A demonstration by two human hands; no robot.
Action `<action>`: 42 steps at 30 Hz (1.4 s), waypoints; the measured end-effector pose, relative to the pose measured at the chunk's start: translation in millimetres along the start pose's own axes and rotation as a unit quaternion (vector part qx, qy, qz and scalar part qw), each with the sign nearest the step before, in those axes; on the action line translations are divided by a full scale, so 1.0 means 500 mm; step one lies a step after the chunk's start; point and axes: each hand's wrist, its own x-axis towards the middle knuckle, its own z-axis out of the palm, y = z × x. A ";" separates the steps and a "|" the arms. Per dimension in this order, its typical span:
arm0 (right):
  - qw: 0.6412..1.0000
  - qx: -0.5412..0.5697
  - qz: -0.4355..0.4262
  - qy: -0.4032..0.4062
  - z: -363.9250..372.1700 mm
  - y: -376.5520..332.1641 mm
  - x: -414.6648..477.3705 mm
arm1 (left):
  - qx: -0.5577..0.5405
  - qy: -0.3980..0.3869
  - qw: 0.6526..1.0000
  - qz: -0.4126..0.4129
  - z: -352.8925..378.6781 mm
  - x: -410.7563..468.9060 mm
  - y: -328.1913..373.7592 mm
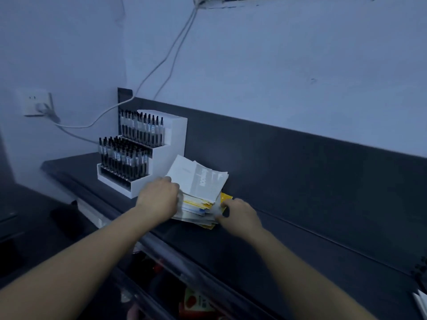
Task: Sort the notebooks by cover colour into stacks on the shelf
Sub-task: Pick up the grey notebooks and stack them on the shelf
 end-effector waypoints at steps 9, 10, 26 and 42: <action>0.992 0.112 0.051 -0.010 0.030 -0.026 0.137 | -0.037 -0.001 0.998 -0.057 0.048 0.115 -0.047; 0.992 0.113 0.050 -0.008 0.029 -0.025 0.149 | -0.048 -0.015 0.997 -0.066 0.055 0.130 -0.047; 0.981 0.192 -0.029 0.001 0.038 -0.049 0.261 | -0.221 -0.020 0.961 -0.167 0.080 0.242 -0.065; 0.991 0.107 0.033 0.072 0.062 -0.048 0.253 | -0.306 -0.092 0.933 -0.168 0.080 0.263 -0.080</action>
